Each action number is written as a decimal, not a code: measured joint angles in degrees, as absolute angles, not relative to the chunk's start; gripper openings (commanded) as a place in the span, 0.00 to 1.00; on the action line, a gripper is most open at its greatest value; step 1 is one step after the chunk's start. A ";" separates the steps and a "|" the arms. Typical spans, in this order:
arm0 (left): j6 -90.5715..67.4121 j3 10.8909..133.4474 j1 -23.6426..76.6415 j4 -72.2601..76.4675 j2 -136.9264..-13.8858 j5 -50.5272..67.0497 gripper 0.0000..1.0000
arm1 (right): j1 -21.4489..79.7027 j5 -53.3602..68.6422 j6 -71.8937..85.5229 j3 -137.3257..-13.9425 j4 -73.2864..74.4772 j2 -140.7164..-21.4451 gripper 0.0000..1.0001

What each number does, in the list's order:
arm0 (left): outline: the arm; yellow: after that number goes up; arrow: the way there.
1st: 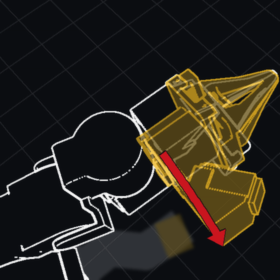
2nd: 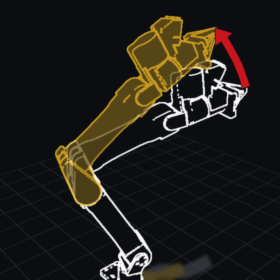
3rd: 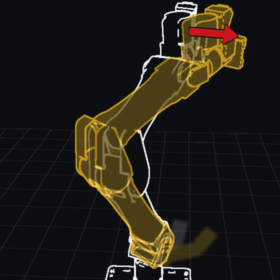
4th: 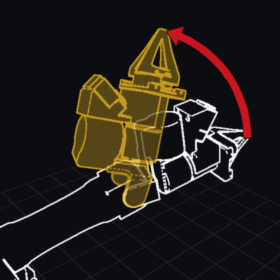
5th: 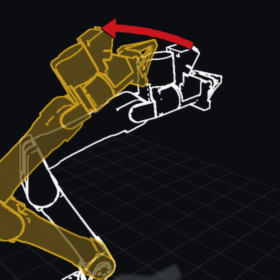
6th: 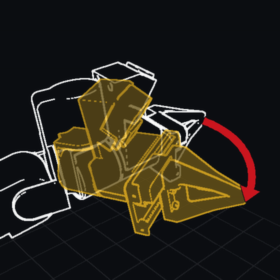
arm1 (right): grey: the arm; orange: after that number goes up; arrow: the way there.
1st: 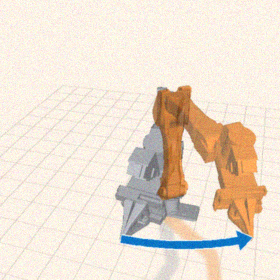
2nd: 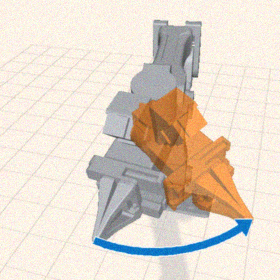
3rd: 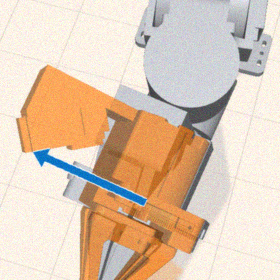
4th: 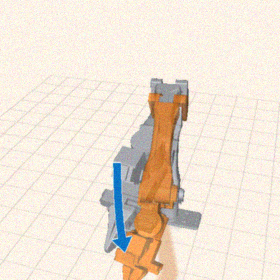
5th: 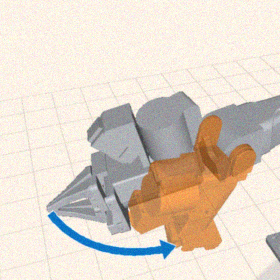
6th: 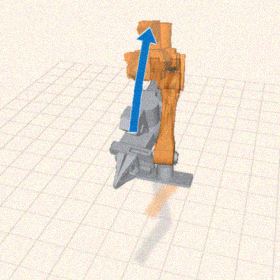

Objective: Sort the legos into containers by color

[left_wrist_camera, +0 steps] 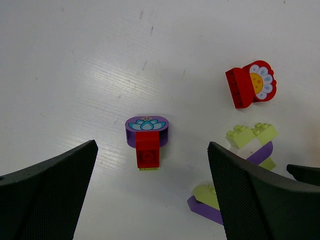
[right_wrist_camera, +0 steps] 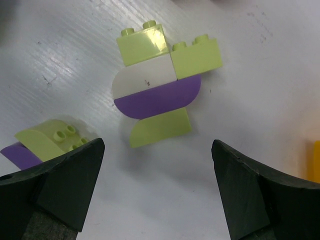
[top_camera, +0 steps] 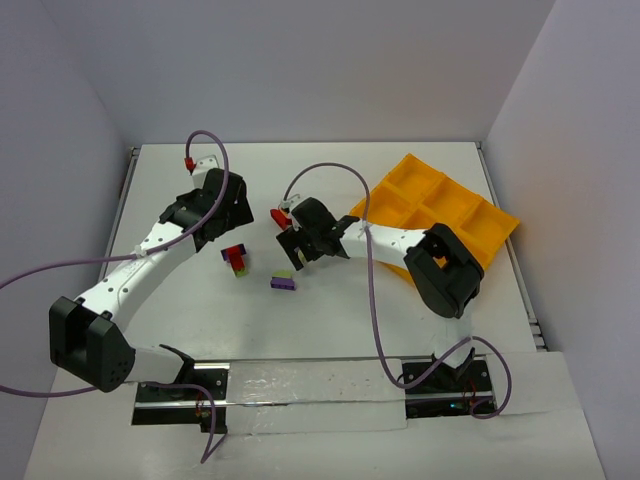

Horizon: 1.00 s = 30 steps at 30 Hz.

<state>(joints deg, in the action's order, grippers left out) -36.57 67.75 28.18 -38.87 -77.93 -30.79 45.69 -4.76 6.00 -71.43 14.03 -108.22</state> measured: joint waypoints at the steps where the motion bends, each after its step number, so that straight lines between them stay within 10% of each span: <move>1: -36.56 67.75 28.18 -38.87 -77.93 -30.79 0.99 | 45.40 -4.36 5.11 -71.94 14.30 -108.60 0.93; 30: -37.09 67.75 28.18 -39.33 -77.91 -30.79 0.99 | 43.72 2.39 -2.49 -76.09 15.09 -114.65 0.59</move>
